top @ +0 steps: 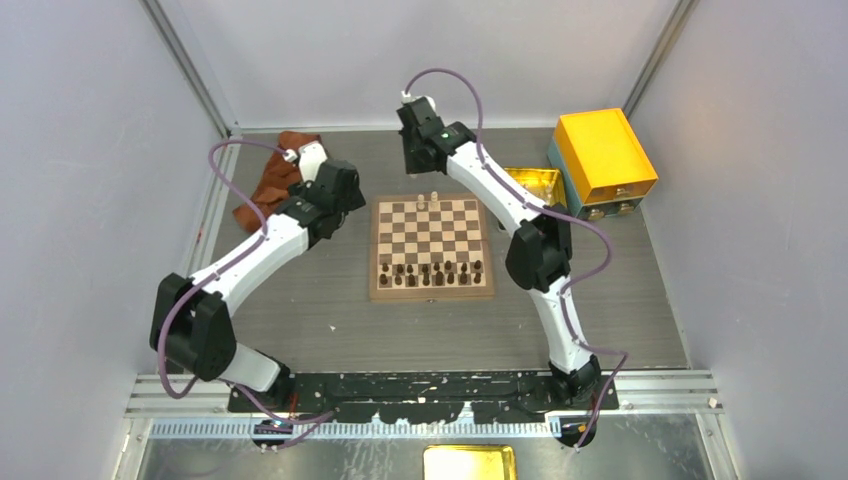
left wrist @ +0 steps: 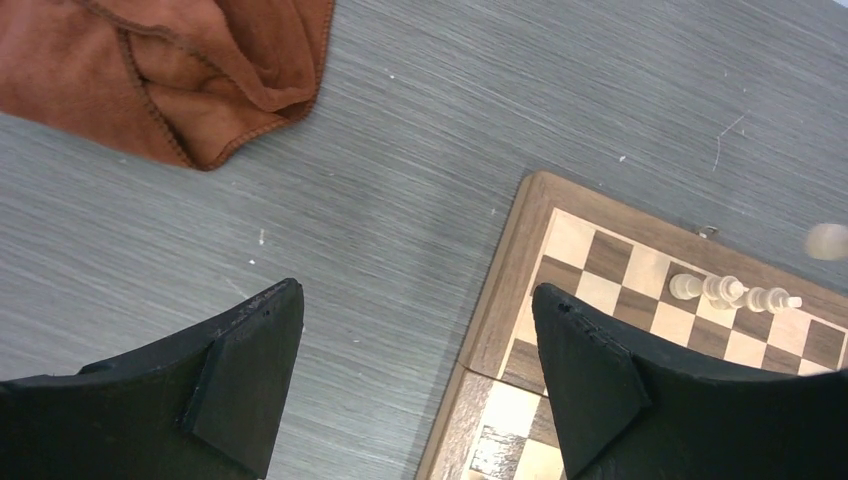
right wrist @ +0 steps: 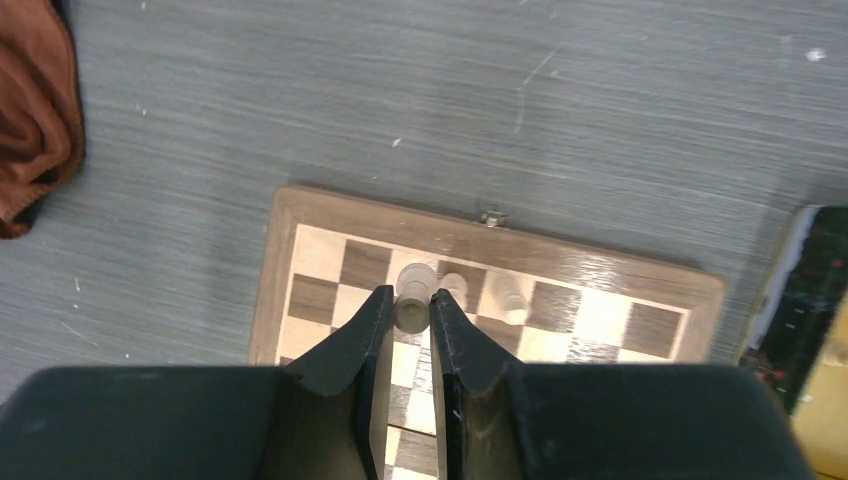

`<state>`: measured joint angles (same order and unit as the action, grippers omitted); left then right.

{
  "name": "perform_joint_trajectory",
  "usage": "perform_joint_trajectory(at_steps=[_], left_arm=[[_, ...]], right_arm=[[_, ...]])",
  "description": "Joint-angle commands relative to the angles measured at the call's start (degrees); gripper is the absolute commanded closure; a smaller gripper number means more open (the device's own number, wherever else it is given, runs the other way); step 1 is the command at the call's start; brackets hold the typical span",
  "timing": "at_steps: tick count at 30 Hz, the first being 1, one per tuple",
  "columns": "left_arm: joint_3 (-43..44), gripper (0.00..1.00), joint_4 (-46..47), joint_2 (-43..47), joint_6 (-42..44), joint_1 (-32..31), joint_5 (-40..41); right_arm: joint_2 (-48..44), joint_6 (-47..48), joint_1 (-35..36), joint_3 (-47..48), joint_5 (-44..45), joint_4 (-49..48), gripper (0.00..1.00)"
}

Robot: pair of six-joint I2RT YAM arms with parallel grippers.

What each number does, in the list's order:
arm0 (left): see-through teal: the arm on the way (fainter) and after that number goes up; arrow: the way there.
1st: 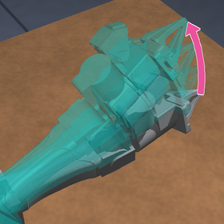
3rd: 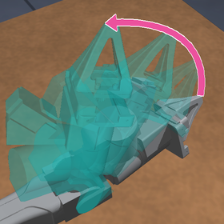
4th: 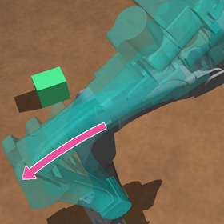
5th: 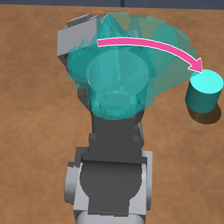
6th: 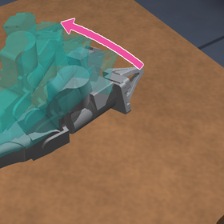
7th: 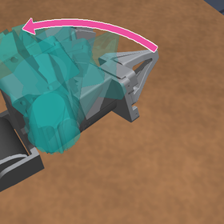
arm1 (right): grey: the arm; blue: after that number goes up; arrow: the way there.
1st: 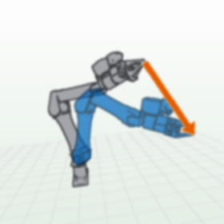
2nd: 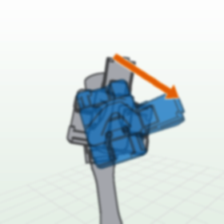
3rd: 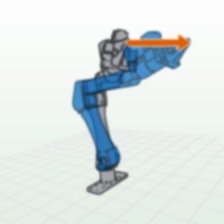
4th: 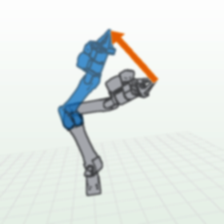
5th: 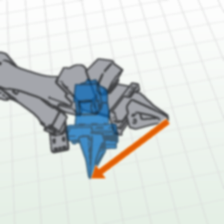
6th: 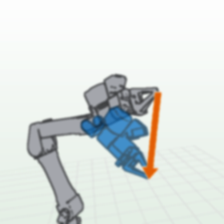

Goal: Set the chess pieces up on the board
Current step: Place the chess piece on the chessboard.

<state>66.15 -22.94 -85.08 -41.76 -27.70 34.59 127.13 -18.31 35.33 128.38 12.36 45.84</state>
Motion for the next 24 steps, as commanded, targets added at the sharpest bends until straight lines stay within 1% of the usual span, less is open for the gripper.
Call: perform_joint_trajectory(at_steps=[1, 11, 24], left_arm=[[-2.1, 0.15, 2.1, 5.0, -1.5, -0.1, 4.3], [-5.6, 0.16, 2.0, 10.9, -3.2, -0.1, 5.3], [-8.6, 0.16, 2.4, 14.7, -4.6, -0.1, 4.2]], right_arm=[[2.9, 0.3, 2.0, 6.7, -0.6, 2.0, 0.99], [11.8, -0.2, 5.5, 18.4, -0.7, 7.6, 0.99], [16.3, -0.3, 8.4, 20.5, -0.6, 8.5, 0.99]])
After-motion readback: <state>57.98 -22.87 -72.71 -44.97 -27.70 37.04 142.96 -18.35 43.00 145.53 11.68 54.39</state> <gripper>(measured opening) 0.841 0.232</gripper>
